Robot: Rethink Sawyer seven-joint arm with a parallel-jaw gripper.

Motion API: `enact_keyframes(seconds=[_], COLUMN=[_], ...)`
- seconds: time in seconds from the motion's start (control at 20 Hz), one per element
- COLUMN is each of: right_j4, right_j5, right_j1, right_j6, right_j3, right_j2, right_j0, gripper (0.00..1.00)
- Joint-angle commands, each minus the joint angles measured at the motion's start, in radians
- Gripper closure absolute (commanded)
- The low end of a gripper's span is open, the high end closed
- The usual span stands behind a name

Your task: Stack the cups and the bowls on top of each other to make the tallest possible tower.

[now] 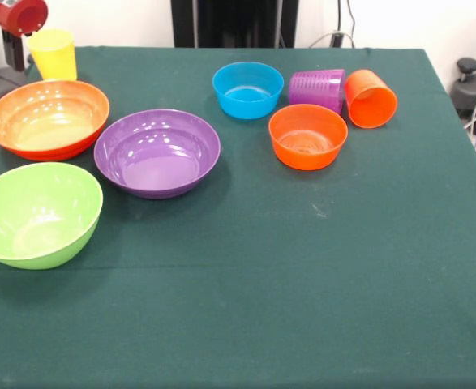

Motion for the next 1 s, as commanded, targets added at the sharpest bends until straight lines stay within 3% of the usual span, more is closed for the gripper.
enact_keyframes(seconds=[0.05,1.0], right_j4=[0.086,0.087], right_j5=[0.1,0.105], right_j1=[0.007,-0.004], right_j6=[-0.173,-0.164], right_j3=[0.057,0.084], right_j2=[0.211,0.222], right_j0=[0.011,0.013], gripper=[1.0,1.0])
